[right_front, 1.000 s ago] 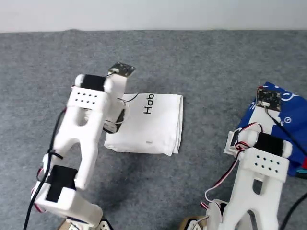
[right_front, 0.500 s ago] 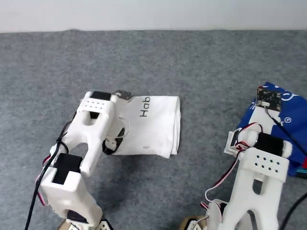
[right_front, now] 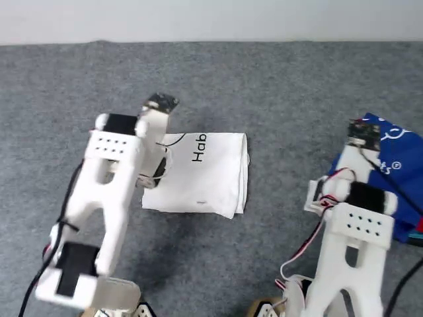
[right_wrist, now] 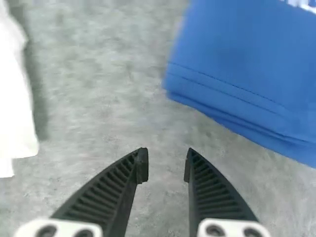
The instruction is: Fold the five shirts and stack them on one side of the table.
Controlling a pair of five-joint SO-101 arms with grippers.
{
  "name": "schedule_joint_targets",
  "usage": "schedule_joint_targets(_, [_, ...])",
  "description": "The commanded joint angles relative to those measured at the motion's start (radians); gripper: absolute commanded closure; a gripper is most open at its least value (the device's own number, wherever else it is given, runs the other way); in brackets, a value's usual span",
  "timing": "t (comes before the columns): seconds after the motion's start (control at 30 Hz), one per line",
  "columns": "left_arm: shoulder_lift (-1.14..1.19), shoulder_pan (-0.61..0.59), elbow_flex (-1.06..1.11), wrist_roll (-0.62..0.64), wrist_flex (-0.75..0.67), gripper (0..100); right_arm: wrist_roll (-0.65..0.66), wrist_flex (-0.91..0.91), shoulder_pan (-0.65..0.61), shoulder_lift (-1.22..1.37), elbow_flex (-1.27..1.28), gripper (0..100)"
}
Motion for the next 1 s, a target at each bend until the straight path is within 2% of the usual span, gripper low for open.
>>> schedule_joint_targets(0.0, [-0.135,-0.057,-0.041,0.031,0.055,100,-0.011,-0.054,-0.14,-0.019,-0.069,86.2])
schedule_joint_targets(0.27, [-0.319,-0.298,-0.019,0.032,0.112,100,0.009,-0.378,-0.461,0.027,-0.092,86.3])
schedule_joint_targets(0.4, [-0.428,-0.428,0.056,0.029,0.112,100,0.031,-0.423,-0.556,0.186,-0.167,86.3])
schedule_joint_targets(0.7, [-0.672,-0.655,0.252,-0.146,0.112,100,0.029,-0.417,-0.59,0.653,-0.545,86.3])
schedule_joint_targets(0.83, [-0.703,-0.746,0.28,-0.199,0.112,100,0.034,-0.423,-0.582,0.886,-0.718,86.3])
schedule_joint_targets(0.97, [-0.703,-0.787,0.282,-0.209,0.11,100,0.034,-0.423,-0.582,1.136,-0.928,86.3])
